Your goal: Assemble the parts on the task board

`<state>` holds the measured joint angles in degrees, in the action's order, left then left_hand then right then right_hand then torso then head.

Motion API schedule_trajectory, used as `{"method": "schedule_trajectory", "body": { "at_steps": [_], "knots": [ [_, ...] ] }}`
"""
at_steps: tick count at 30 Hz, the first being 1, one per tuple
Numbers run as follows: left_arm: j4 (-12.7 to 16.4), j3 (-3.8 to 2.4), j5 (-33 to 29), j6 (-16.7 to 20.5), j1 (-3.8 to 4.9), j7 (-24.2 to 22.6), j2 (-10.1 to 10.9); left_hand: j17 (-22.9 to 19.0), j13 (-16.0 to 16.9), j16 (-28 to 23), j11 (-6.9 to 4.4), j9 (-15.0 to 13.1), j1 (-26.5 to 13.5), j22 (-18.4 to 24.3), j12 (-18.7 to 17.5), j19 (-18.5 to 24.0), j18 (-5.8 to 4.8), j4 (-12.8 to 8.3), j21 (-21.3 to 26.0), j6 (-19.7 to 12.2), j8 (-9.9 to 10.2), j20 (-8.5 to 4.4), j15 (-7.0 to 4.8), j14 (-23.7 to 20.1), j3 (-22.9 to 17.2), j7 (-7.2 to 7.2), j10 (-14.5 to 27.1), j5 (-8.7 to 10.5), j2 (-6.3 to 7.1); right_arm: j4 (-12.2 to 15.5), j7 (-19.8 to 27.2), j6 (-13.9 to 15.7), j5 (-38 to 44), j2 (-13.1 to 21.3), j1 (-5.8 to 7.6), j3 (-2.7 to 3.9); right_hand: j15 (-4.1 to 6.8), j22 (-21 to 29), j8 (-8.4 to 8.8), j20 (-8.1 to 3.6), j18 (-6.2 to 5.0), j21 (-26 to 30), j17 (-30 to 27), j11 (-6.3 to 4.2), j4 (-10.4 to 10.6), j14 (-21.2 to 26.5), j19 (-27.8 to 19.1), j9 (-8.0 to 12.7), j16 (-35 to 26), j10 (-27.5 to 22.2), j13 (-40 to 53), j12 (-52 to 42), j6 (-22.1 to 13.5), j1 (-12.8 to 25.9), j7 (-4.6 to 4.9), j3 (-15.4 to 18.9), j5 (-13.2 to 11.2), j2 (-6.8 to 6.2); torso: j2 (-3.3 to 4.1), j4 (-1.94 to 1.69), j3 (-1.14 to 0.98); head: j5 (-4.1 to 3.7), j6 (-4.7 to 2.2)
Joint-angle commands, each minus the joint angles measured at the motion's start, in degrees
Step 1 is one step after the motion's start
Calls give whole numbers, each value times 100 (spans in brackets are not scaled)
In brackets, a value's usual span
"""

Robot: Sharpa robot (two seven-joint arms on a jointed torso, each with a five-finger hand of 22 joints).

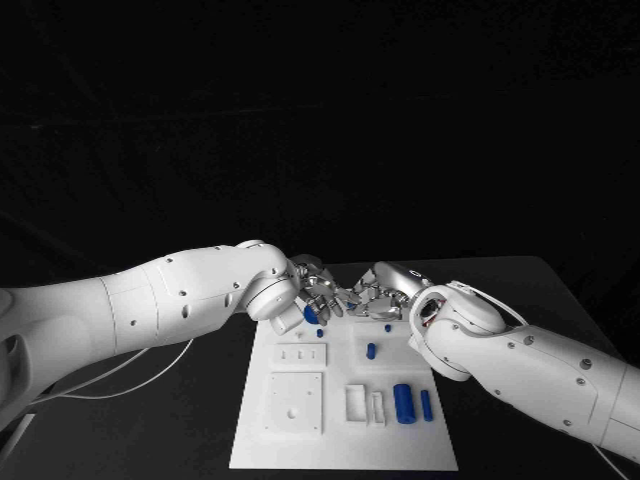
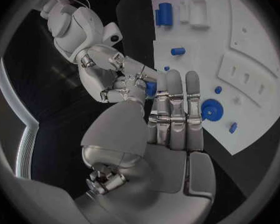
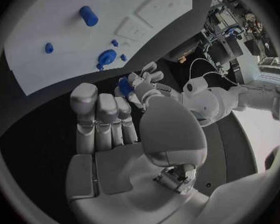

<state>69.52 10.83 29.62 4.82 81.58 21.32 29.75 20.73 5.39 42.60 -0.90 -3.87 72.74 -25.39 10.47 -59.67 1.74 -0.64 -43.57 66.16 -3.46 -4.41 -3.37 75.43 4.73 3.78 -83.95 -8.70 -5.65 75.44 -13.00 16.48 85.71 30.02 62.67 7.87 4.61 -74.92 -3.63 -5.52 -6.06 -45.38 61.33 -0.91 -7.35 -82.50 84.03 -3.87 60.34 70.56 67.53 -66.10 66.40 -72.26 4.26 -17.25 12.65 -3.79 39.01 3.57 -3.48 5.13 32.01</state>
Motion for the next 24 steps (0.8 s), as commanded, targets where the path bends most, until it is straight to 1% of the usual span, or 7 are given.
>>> {"method": "schedule_trajectory", "body": {
  "at_steps": [1,3,7,12,15,18,24],
  "knots": [
    [15,-6,-69,-166,1,-31,-25,-4,-14,18,-13,-22,148,-14,-45,-21,-19,-109,8,78,-26,-15,-9,7,-66,-16,-249,-18,-82,10,-2,-100,73,-10,-3,-1,9,-511,3,-22,45,32,-4,-5,37,-32,321,-6,-32,38,-5,24,52,-2,0,5,-3,-26,2,3,-6,-6,1],
    [14,-6,-82,-160,1,-41,-22,1,-33,22,-22,-42,292,-29,-61,-18,-20,-245,-4,178,-32,-25,-16,8,-260,-52,-251,321,-194,6,-6,-115,74,-10,-3,-2,10,-507,3,-23,45,47,-15,-7,42,-29,319,-7,-49,27,-17,38,62,-3,-3,8,-4,-25,5,0,-7,-9,0],
    [14,-6,-94,-157,0,-62,-15,14,-52,36,-46,-145,289,-73,-40,-12,-19,-416,-45,389,-52,-42,-33,21,-578,-140,-264,274,-220,-10,-16,-151,75,-12,-3,-4,10,-507,3,-23,45,47,-15,-7,42,-29,319,-7,-49,27,-17,38,62,-3,-3,8,-4,-25,5,0,-7,-12,3],
    [11,-6,-109,-157,-1,-90,-5,46,-65,69,-75,-532,150,-142,65,-2,-24,-585,-109,603,-48,-74,-62,46,-1038,-214,-268,253,-109,-37,-17,-187,75,-16,-6,-12,10,-502,1,-23,44,65,-25,-8,48,-26,317,-8,-66,16,-31,54,74,-2,-7,12,-7,-24,9,3,-10,-19,4],
    [6,-6,-119,-155,-3,-114,0,101,-59,132,-97,-1007,-74,-218,194,10,-21,-636,-173,634,-46,-94,-84,61,-1548,-249,-265,209,23,-53,-15,-209,86,-19,-11,-21,10,-502,1,-23,44,65,-25,-8,48,-26,317,-8,-66,16,-31,54,74,-2,-7,12,-7,-24,10,5,-9,-20,10],
    [-2,-6,-131,-155,-6,-133,-1,199,32,291,-144,-1372,-260,-287,457,-24,-32,-572,-256,742,-71,-133,-129,108,-1713,-305,-275,128,89,-62,-11,-225,110,-19,-15,-31,11,-497,4,-24,44,81,-35,-9,54,-23,316,-7,-80,9,-38,62,77,3,-7,19,-4,-25,12,3,-9,-24,12],
    [-18,-6,-150,-126,-28,-165,-6,511,267,892,-241,-2489,-497,-565,1075,0,-67,-520,-560,858,-54,-238,-230,70,-1967,-400,-262,-87,233,-65,-2,-223,127,-12,-19,-44,13,-497,4,-25,46,86,-33,-10,61,-25,317,-6,-82,8,-41,64,80,2,-10,29,-4,-30,16,8,-10,-36,31]
  ]
}}
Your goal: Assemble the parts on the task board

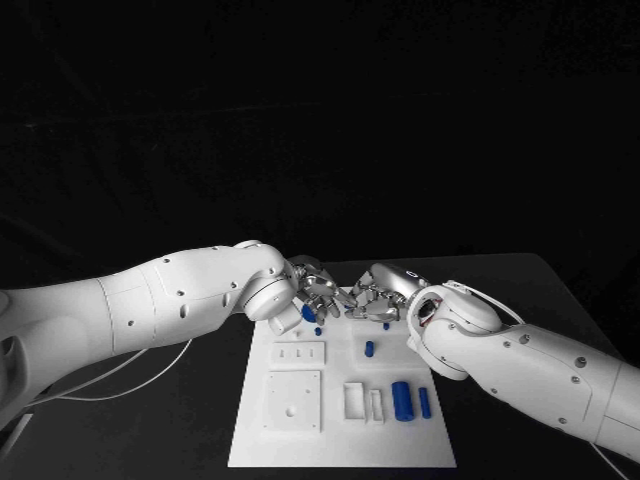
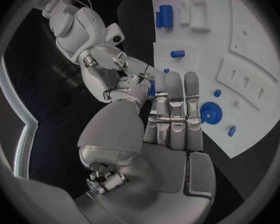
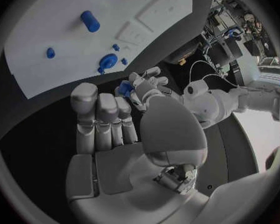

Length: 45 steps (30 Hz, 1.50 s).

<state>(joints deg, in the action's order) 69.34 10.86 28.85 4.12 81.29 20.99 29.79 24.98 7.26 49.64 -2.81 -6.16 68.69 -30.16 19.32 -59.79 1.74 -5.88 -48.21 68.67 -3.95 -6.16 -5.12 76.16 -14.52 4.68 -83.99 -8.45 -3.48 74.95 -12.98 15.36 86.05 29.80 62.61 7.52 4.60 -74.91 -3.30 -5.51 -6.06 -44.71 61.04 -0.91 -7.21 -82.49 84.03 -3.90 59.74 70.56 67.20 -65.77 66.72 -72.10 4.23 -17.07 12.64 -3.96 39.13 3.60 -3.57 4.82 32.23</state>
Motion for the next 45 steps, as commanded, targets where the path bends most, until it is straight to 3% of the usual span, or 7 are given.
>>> {"method": "schedule_trajectory", "body": {
  "at_steps": [1,6,12,21,32,37,45],
  "knots": [
    [-7,-9,-76,-35,-6,-139,-10,132,125,299,-73,-2402,-131,-134,299,8,-70,5,-152,649,-19,-79,-79,21,-51,-526,-270,-223,38,-12,-2,-108,96,15,-15,-11,13,-497,-29,-26,46,19,-3,-10,47,-26,318,-3,-22,8,-8,30,48,-15,-7,11,-3,-14,6,3,-1,-9,11],
    [-31,-7,-78,68,-29,-146,-5,266,292,719,-110,-3158,-340,-339,663,79,-92,-94,-365,701,16,-144,-134,-59,-203,-577,-268,-515,79,37,-4,-83,160,71,-41,-13,10,-489,-27,-25,44,54,-22,-5,57,-17,314,0,-48,-18,-36,63,27,-2,0,37,-8,-48,5,-4,-5,-18,26],
    [-41,15,-15,161,-42,-131,34,283,404,902,-152,-3429,-410,-441,885,83,-101,-166,-466,798,14,-182,-174,-26,-260,-614,-271,-624,108,63,34,68,147,186,-82,-14,-30,-434,-28,3,24,259,-125,59,197,41,286,16,-181,-166,-180,231,-307,96,89,265,119,-217,0,7,-3,-3,49],
    [-4,86,322,316,-45,-73,139,305,507,1037,-176,-3558,-450,-521,1123,58,-102,-212,-540,944,15,-208,-206,53,-248,-665,-283,-661,139,63,372,468,-201,523,-135,-7,-80,-365,-29,63,-29,537,-335,123,770,115,296,19,-395,-384,-614,539,-627,-170,161,1663,621,-357,-3,6,-9,17,95],
    [108,193,923,519,-51,-6,322,420,624,1221,-225,-3710,-532,-569,1516,-153,-107,-204,-446,1169,6,-235,-247,194,-229,-737,-280,-854,145,233,904,1035,-744,1100,-145,201,-56,-365,-27,43,-20,593,-394,82,583,99,304,24,-448,-435,-992,760,-587,-205,158,1321,1545,-309,1,27,-3,86,138],
    [149,252,1032,504,-53,45,427,535,737,1438,-283,-3869,-557,-717,1787,-253,-117,-217,-414,1257,-67,-257,-275,258,-248,-787,-279,-983,140,244,976,1068,-1317,1342,-50,343,-43,-342,-26,34,-19,686,-451,61,562,101,301,23,-506,-450,-1051,744,-449,-35,125,1062,1614,-353,-4,39,-7,128,209],
    [190,295,1112,444,-72,177,521,537,846,1574,-311,-3954,-602,-1044,1943,-304,-79,-126,-355,1366,-55,-229,-269,310,-181,-823,-274,-790,-1,106,1002,1019,-1748,1535,144,417,-39,-357,-26,24,-11,658,-439,58,479,100,302,24,-494,-453,-1070,729,-441,-1,125,947,1709,-360,-8,34,0,146,259]
  ]
}}
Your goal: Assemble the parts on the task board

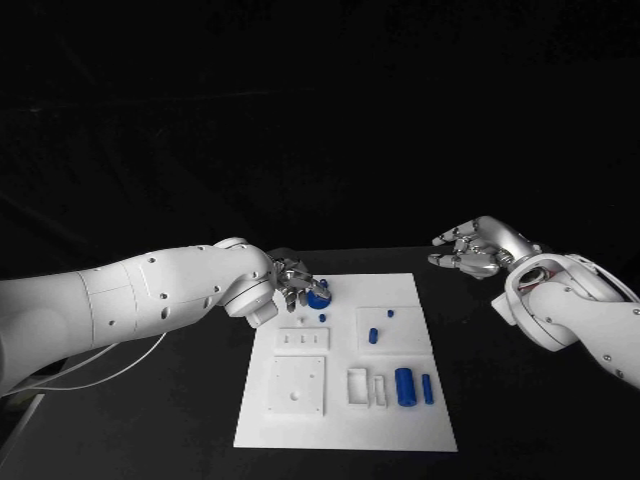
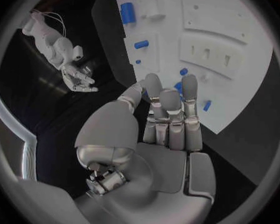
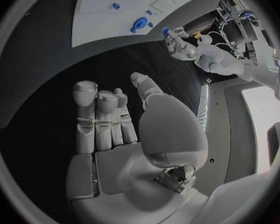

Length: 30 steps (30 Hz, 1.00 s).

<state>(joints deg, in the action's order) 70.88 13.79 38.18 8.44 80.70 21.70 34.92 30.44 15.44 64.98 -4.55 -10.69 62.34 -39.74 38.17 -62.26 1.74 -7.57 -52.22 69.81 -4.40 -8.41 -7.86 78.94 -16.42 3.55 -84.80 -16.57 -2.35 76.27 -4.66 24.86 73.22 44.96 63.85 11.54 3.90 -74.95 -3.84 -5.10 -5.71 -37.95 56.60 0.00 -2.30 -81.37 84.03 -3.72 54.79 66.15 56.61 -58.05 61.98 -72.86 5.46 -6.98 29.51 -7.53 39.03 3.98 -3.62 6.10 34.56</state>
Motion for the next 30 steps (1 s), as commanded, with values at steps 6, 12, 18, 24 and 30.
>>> {"method": "schedule_trajectory", "body": {
  "at_steps": [6,12,18,24,30],
  "knots": [
    [86,9,217,-17,-58,226,44,-32,66,103,-144,-3625,-202,-285,104,-87,-78,35,147,1256,-38,-7,-4,28,-86,-715,-198,330,-337,-133,206,58,-637,71,73,164,39,-364,28,-22,-45,-53,11,-42,-51,-27,304,6,6,5,-19,-43,32,112,2,-170,229,-10,11,-5,-3,34,81],
    [102,10,368,13,-156,273,60,-73,105,187,-149,-3718,-305,-683,142,-169,-87,-75,410,1272,-39,-10,-7,17,-115,-724,-193,249,-371,-232,219,34,-698,77,94,212,39,-362,29,-23,-45,-49,0,-42,-62,-20,302,6,-11,-9,-34,-28,25,155,4,-202,363,-26,11,2,-2,64,147],
    [101,11,620,35,-286,272,68,-99,115,200,-143,-3736,-338,-889,145,-217,-86,-112,575,1274,-40,2,1,11,-136,-722,-193,267,-386,-247,221,8,-710,72,99,225,42,-364,28,-24,-43,-56,0,-44,-86,-18,302,6,-16,-20,-43,-18,26,165,4,-248,474,-33,12,0,3,63,183],
    [127,11,998,37,-360,270,98,-135,116,225,-143,-3733,-299,-1356,137,-337,-98,-155,939,1271,-32,2,2,12,-134,-721,-198,250,-375,-245,221,-11,-713,66,100,229,41,-361,29,-25,-45,-36,-6,-44,-116,-12,299,7,-29,-31,-52,-9,25,189,6,-310,528,-40,8,-3,3,70,224],
    [137,11,1308,68,-420,269,104,-147,120,237,-146,-3728,-267,-1718,144,-434,-106,-148,1228,1272,-32,3,2,9,-133,-719,-202,249,-359,-247,223,-28,-714,56,100,230,41,-360,28,-25,-44,-29,-8,-44,-126,-10,298,6,-34,-35,-57,-6,24,201,6,-328,541,-43,10,0,8,78,253]
  ]
}}
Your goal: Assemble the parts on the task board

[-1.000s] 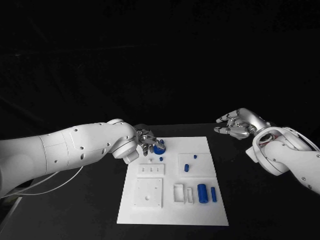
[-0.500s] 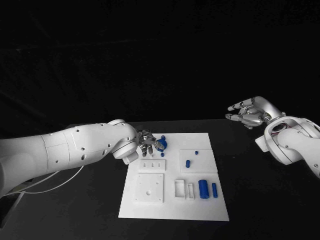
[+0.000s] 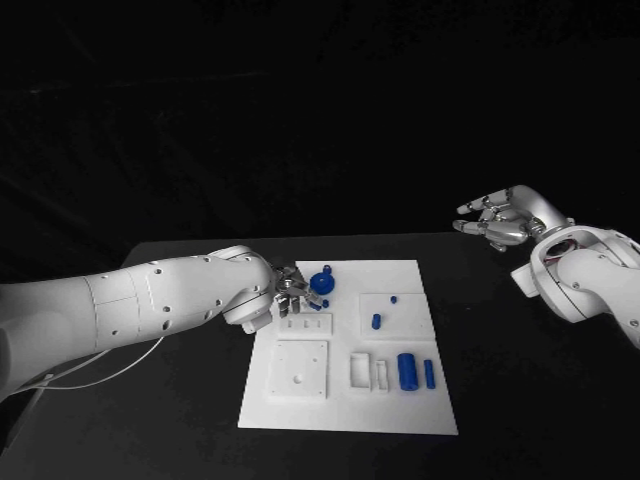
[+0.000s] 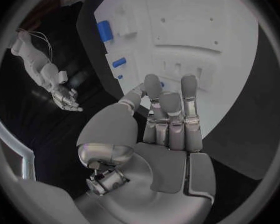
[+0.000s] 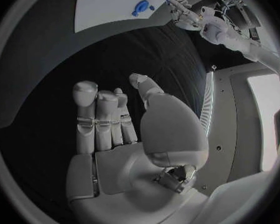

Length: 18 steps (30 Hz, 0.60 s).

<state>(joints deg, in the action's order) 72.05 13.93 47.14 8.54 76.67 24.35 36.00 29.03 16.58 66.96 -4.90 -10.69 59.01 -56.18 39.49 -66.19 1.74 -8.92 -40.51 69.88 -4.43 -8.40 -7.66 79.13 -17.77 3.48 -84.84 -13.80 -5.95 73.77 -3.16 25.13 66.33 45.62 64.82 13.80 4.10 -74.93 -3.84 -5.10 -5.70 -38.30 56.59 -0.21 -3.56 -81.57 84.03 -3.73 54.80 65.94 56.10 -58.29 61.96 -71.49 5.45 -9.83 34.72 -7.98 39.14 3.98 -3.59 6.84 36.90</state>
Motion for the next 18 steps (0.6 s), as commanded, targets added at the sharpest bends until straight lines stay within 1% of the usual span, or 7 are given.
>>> {"method": "schedule_trajectory", "body": {
  "at_steps": [1,2,5,9,10,12,18],
  "knots": [
    [22,-3,450,71,-29,3,-4,-6,6,39,-110,-3727,66,-74,12,-42,-105,-13,57,1265,-29,2,-18,-10,2,-712,-198,-28,1,1,73,-60,-26,-14,3,4,20,-362,28,-25,-45,5,-7,-23,1,10,299,8,-34,-14,-6,17,26,64,8,-43,20,2,0,2,4,6,21],
    [24,-3,499,96,-47,1,-5,-10,8,44,-109,-3728,67,-229,12,-90,-107,-26,186,1264,-29,5,-16,-10,-2,-713,-194,-35,2,-2,73,-67,-26,-21,2,4,20,-362,28,-25,-45,5,-7,-23,1,10,299,8,-34,-14,-6,17,26,64,8,-43,20,2,-1,3,4,9,29],
    [23,-3,597,143,-86,-4,-6,-18,12,46,-107,-3725,74,-366,16,-129,-106,-33,300,1266,-29,6,-18,-11,-6,-712,-189,-37,9,-9,74,-81,-27,-34,2,4,21,-360,29,-25,-45,13,-9,-23,-7,12,298,8,-38,-14,-5,16,25,70,9,-58,35,3,-2,4,3,11,38],
    [23,-3,694,164,-123,-1,8,-18,12,46,-107,-3725,74,-366,16,-129,-106,-33,300,1266,-29,6,-18,-11,-6,-712,-189,-37,9,-19,78,-82,-28,-48,2,5,20,-360,29,-25,-45,16,-11,-23,-11,16,297,8,-43,-23,-12,24,24,79,10,-71,40,5,3,3,3,16,52],
    [26,-3,713,173,-129,2,19,-35,9,52,-114,-3720,83,-721,11,-248,-119,-21,599,1269,-29,6,-14,-4,-4,-709,-186,-31,15,-20,79,-81,-28,-51,2,5,20,-360,29,-25,-45,18,-12,-23,-13,17,297,8,-45,-27,-15,27,23,82,10,-76,41,6,3,5,4,18,53],
    [27,-3,744,191,-139,7,35,-35,9,52,-114,-3720,83,-721,11,-248,-119,-21,599,1269,-29,6,-14,-4,-4,-709,-186,-31,15,-21,81,-80,-28,-55,1,5,20,-355,29,-24,-47,39,-17,-22,-16,20,295,8,-51,-35,-21,35,21,81,10,-80,48,6,4,7,2,20,57],
    [10,-3,798,238,-163,16,64,-45,7,46,-107,-3713,96,-946,12,-321,-126,-7,813,1265,-24,8,-12,-11,4,-711,-191,-5,17,-35,95,-81,-28,-75,1,5,16,-348,28,-20,-47,66,-39,-21,-32,35,289,7,-81,-49,-35,49,22,83,12,-105,33,17,0,-3,0,22,76]
  ]
}}
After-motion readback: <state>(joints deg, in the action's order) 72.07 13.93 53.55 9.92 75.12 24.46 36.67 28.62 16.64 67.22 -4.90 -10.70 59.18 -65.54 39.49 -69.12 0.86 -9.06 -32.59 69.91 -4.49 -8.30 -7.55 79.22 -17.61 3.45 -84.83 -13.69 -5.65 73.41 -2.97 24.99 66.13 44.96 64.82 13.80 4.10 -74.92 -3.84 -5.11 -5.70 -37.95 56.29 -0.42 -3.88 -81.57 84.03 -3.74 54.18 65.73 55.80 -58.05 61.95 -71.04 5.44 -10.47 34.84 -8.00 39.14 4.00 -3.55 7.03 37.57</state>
